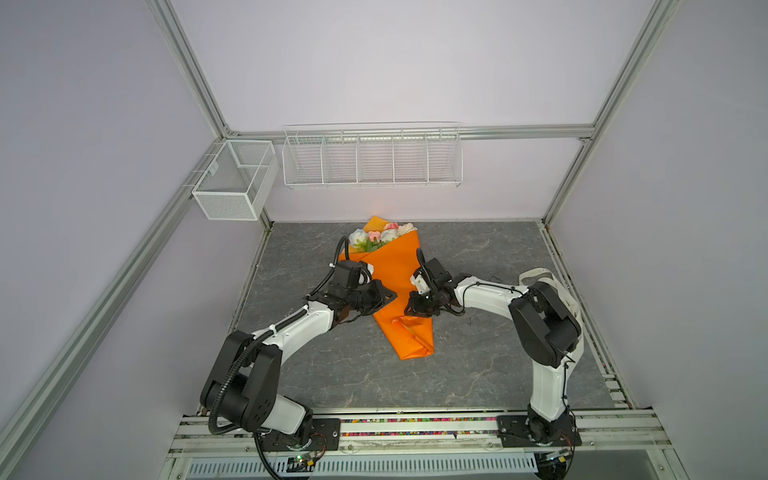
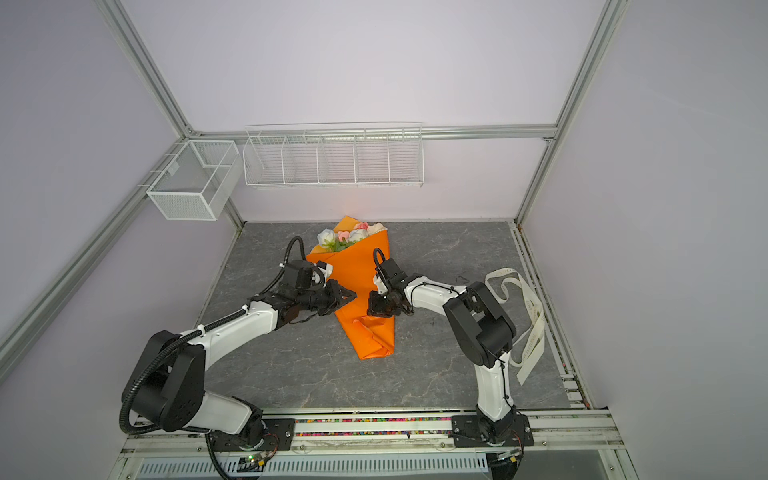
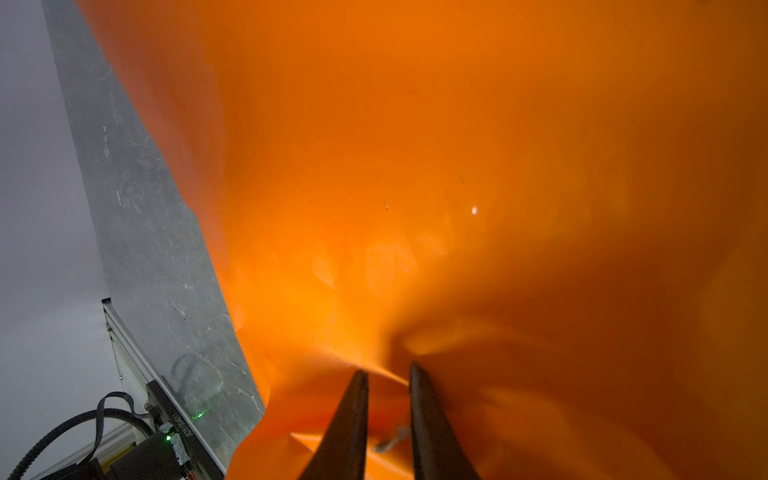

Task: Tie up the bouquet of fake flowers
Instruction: 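Squeeze the cone tip with both grippers and shift them up the cone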

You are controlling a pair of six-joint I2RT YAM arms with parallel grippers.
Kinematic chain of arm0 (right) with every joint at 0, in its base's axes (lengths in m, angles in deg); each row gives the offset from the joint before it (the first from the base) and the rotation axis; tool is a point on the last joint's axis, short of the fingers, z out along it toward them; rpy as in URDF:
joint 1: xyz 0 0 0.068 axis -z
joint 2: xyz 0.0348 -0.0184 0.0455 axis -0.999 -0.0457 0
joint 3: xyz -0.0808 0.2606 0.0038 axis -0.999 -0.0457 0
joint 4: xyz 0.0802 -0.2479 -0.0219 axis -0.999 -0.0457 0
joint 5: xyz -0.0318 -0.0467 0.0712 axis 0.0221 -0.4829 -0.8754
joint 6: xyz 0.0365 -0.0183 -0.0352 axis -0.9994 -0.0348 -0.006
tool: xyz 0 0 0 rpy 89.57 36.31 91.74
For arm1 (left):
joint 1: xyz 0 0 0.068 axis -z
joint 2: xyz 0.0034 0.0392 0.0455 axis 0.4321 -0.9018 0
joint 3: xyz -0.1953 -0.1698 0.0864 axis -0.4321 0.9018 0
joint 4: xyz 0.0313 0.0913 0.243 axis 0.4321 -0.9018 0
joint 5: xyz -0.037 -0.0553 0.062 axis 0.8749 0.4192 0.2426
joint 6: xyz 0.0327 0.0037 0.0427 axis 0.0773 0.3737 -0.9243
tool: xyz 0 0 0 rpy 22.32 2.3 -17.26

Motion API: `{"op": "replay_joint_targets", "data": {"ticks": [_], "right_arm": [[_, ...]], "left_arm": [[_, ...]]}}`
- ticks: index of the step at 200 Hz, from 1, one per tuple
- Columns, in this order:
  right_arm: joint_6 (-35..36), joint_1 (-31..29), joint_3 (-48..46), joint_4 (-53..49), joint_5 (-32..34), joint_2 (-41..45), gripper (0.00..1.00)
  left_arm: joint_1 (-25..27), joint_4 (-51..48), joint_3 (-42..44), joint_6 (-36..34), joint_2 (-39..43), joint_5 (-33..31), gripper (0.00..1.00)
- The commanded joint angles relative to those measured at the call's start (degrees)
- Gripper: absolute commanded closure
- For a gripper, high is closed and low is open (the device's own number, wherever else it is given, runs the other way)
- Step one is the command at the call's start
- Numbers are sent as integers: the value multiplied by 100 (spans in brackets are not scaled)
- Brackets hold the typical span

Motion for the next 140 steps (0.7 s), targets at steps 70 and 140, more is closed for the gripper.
{"op": "replay_joint_targets", "data": {"ticks": [70, 140], "right_arm": [[-122, -72, -251, 34, -11, 615, 71], [-76, -769, -987, 41, -168, 1164, 76]], "left_arm": [[-199, 260, -132, -164, -1273, 257, 92], [-702, 229, -692, -592, -2086, 487, 95]]}}
